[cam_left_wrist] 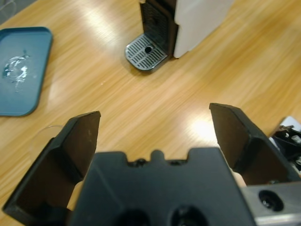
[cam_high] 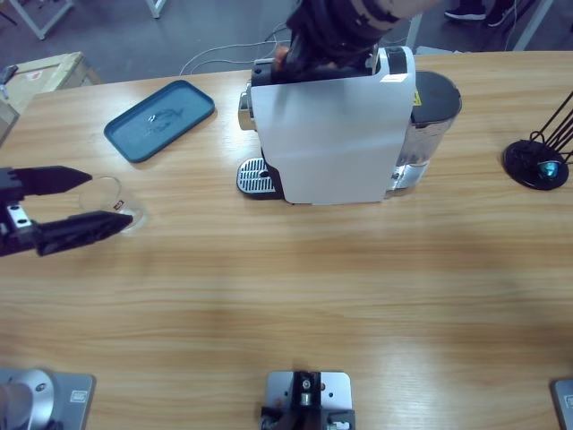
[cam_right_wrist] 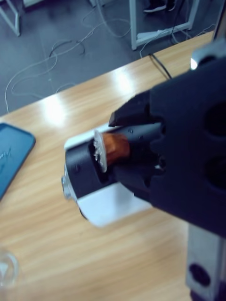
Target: Pour coffee
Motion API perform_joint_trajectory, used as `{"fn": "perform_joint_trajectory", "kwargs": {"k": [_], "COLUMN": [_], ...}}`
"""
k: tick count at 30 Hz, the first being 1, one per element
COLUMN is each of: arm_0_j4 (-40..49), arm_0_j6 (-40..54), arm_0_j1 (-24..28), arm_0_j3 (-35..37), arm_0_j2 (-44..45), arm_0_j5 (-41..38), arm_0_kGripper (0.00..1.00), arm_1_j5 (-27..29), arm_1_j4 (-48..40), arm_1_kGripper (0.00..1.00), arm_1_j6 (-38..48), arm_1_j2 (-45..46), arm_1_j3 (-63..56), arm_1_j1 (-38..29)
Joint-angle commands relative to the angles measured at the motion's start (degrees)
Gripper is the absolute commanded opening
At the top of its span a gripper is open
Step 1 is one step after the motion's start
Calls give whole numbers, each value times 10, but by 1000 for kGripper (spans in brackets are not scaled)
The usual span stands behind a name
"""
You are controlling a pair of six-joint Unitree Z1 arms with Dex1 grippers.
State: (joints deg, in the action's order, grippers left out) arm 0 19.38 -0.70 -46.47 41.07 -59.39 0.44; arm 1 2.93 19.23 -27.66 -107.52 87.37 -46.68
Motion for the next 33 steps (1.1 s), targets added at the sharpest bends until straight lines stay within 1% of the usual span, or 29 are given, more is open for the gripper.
{"fn": "perform_joint_trajectory", "kwargs": {"k": [1,2,3,4,5,6,7,9,10,11,13,14,15,18,20,22,24,29,31,33], "arm_0_j4": [6,5,3,0,-3,-4,-5,-5,-5,-5,-5,-5,-5,-3,-1,-1,0,8,9,12], "arm_0_j6": [-7,-7,-7,-7,-7,-7,-7,-7,-9,-11,-12,-12,-11,-11,-12,-15,-15,-16,-17,-17], "arm_0_j1": [-4,-4,-3,-4,-3,-3,-3,-3,-4,-3,-3,-4,-4,-3,-3,-3,-3,-3,-3,-3], "arm_0_j3": [-21,-21,-21,-21,-20,-19,-17,-17,-17,-17,-16,-14,-13,-11,-11,-9,-5,0,1,1], "arm_0_j2": [15,13,10,8,5,4,4,8,9,10,14,17,20,27,27,26,25,23,23,23], "arm_0_j5": [28,26,25,25,25,25,25,24,23,22,18,18,18,17,16,16,16,15,15,15], "arm_0_kGripper": [996,995,996,996,996,996,996,996,996,996,996,995,995,991,991,991,991,991,991,991], "arm_1_j5": [46,48,48,49,50,55,61,75,100,137,189,258,300,367,397,400,383,280,249,223], "arm_1_j4": [-23,-22,-19,-12,-6,-5,-3,6,11,8,-12,-16,-15,-15,-17,-39,-69,-151,-177,-195], "arm_1_kGripper": [991,926,817,735,670,655,532,83,0,0,0,0,0,0,0,0,0,0,0,0], "arm_1_j6": [26,29,33,37,42,52,61,90,109,138,236,305,348,446,487,511,521,557,571,575], "arm_1_j2": [38,51,63,74,83,94,104,119,128,139,164,174,186,227,236,224,200,121,103,99], "arm_1_j3": [-19,-18,-18,-19,-23,-30,-35,-38,-42,-54,-94,-118,-140,-179,-179,-179,-177,-164,-164,-163], "arm_1_j1": [-38,-48,-58,-68,-76,-85,-94,-114,-127,-140,-158,-170,-176,-178,-178,-157,-127,-40,-25,-24]}}
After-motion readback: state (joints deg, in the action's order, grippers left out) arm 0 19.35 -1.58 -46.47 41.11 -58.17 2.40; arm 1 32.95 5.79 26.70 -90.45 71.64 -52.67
